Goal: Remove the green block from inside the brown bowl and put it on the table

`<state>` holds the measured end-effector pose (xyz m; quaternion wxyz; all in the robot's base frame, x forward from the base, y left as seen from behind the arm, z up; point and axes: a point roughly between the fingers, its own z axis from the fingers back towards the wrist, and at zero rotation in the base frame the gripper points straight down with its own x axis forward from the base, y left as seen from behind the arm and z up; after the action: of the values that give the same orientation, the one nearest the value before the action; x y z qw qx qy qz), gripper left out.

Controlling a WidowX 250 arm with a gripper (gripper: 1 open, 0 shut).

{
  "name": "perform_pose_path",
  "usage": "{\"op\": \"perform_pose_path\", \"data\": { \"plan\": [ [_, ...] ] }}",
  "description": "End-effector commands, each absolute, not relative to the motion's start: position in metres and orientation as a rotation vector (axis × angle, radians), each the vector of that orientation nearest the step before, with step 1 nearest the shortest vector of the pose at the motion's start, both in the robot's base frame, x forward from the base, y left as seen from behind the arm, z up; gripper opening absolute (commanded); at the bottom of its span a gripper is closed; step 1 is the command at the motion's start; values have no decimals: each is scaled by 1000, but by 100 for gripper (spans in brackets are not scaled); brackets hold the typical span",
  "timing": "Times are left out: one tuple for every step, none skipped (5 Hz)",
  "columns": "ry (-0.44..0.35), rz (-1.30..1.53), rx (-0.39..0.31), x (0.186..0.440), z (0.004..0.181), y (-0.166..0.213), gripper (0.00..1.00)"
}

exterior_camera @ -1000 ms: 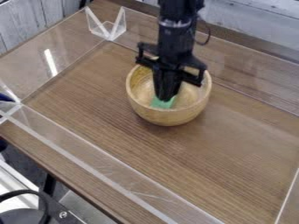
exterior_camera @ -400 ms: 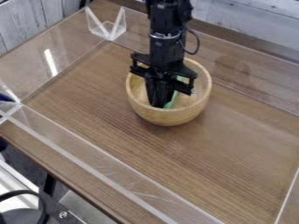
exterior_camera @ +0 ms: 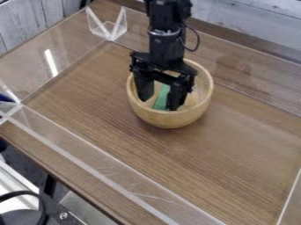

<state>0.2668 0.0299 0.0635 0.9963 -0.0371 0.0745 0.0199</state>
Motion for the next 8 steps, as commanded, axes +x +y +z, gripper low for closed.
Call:
{"op": "perform_pose_path", "data": {
  "plan": [
    [68, 41, -63, 282, 78, 35, 100],
    [74, 44, -58, 286, 72, 36, 100],
    [76, 47, -55, 290, 66, 38, 100],
    [75, 50, -54, 293, 62, 39, 100],
    [73, 53, -54, 296, 59, 41, 100],
    [68, 55, -56, 298, 56, 42, 100],
    [61, 57, -60, 300, 57, 43, 100],
    [57, 59, -63, 302, 57, 44, 100]
  ]
}}
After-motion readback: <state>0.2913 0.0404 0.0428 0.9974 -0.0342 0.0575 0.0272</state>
